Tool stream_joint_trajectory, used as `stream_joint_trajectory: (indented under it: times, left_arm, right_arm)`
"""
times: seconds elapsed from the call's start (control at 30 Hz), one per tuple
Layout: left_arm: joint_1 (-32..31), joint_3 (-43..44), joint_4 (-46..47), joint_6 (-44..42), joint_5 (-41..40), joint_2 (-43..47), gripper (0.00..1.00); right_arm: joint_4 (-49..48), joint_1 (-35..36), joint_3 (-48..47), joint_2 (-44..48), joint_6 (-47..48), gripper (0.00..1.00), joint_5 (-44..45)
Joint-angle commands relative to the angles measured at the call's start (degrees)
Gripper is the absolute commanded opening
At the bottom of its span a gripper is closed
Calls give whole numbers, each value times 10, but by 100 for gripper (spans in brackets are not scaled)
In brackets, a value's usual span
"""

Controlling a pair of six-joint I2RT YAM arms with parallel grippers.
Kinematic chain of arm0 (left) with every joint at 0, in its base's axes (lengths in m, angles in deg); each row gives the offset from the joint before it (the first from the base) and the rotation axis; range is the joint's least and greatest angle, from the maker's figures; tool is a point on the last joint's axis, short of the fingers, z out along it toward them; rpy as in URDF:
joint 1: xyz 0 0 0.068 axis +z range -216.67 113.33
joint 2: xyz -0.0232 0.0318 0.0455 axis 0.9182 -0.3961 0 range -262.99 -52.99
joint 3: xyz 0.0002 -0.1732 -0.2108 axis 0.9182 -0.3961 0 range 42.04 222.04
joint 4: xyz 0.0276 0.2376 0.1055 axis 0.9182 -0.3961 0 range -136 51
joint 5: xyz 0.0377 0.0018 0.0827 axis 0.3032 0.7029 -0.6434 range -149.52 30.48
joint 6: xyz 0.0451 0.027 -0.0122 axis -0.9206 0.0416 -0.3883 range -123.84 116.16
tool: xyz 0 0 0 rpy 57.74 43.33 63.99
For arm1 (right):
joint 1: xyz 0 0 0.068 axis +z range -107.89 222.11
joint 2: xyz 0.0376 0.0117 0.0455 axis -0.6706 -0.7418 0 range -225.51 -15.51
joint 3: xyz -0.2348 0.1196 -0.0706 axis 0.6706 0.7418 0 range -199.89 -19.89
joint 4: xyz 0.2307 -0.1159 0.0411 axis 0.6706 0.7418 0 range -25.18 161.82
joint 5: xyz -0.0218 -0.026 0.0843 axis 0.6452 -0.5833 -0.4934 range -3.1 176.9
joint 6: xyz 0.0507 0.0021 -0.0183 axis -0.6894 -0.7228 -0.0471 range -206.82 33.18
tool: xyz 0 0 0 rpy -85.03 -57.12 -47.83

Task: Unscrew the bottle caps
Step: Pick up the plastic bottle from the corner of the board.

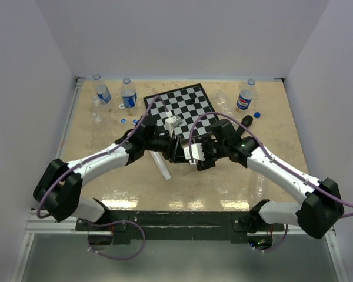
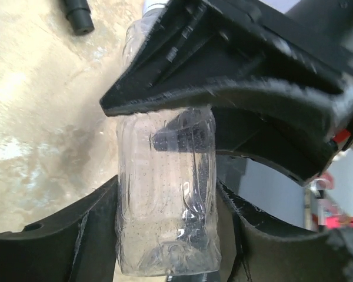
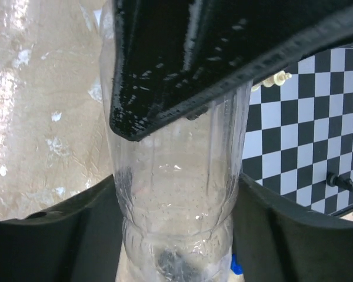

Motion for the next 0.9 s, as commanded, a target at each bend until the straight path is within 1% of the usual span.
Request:
stream_joint_trajectory:
  times: [0.0,0.07,0.13,0.17,0.27,0.33,0.37,0.47,0.57,0.63,0.77,0.87]
  left_arm:
    - [-3,-8,-49,-134,-82,66,11]
    - [-4,-22,-64,-190,-133,97,9]
    - [-4,-41,-64,-230,-160,137,8]
    - [-3,-51,-64,-251,-168,155,5]
    - [-3,-84,-36,-309,-176,219,4]
    - [-4,-107,-7,-341,-167,255,3]
    - [-4,-118,4,-357,-162,273,3]
    - [-4,-134,18,-386,-159,306,3]
    - [-5,-136,18,-393,-147,311,3]
    - [-5,-135,20,-392,-136,308,3]
    - [-5,-134,21,-391,-130,306,2]
    - [-4,-134,22,-391,-124,303,2]
  right_arm:
    - [-25,-46,-44,23,-73,71,-46]
    - [11,-99,-79,27,-64,73,-104]
    - [50,-144,-109,34,-49,75,-145]
    - [68,-161,-118,39,-46,76,-164]
    - [95,-199,-133,48,-58,76,-221]
    - [102,-205,-138,46,-84,76,-237]
    - [119,-208,-145,44,-82,76,-243]
    - [150,-211,-157,39,-54,77,-252]
    - [167,-211,-146,32,-8,76,-231]
    - [189,-211,-144,18,21,74,-233]
    - [231,-205,-149,-6,77,66,-251]
    - [223,-190,-149,-10,76,61,-250]
